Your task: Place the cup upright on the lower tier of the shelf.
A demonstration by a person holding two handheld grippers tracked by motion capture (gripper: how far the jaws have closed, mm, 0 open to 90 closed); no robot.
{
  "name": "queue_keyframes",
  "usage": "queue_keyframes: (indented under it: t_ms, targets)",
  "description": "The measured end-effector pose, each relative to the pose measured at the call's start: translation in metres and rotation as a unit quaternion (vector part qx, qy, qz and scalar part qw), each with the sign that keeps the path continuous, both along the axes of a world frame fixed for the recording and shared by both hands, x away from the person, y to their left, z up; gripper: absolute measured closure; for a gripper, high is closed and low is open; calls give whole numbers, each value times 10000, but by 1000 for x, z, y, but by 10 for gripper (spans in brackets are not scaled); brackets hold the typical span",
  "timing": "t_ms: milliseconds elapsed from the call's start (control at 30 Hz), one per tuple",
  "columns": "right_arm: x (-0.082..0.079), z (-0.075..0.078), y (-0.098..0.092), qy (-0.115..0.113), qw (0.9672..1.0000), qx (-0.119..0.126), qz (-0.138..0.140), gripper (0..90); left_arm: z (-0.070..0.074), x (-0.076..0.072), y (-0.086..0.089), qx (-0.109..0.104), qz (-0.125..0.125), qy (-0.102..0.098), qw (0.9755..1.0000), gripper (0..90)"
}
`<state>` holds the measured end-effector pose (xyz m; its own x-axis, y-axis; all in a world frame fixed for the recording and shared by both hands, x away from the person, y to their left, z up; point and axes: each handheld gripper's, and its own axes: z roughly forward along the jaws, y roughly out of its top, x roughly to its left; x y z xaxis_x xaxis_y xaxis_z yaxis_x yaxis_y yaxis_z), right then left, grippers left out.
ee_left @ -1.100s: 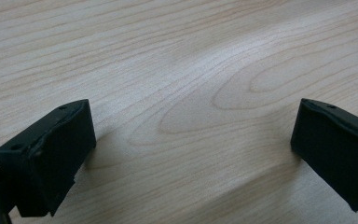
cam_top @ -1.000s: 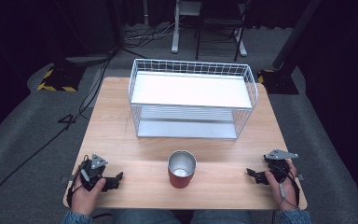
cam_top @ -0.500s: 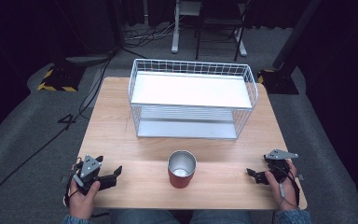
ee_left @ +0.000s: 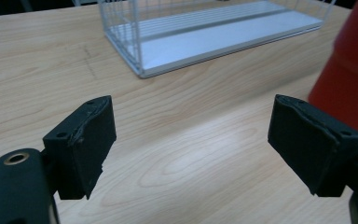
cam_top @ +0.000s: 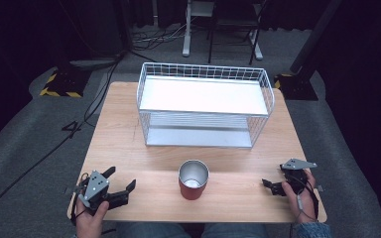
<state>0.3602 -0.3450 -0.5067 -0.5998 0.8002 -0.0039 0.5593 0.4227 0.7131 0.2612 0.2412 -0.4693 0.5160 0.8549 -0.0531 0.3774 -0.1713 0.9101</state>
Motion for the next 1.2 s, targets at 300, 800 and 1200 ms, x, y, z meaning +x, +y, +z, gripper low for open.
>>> queue_keyframes:
  t_ms: [300, 800, 1200]
  targets:
    - [0, 0, 0, 1, 10000, -2, 20, 0, 9, -10, -23, -14, -93, 8, 10000, 156]
    - [0, 0, 0, 0, 10000, 0, 21, 0, 7, -20, -71, -166, -589, -63, 9981, 156]
    - [0, 0, 0, 0, 10000, -2, 21, 0, 6, -21, -97, -363, -951, -146, 9947, 155]
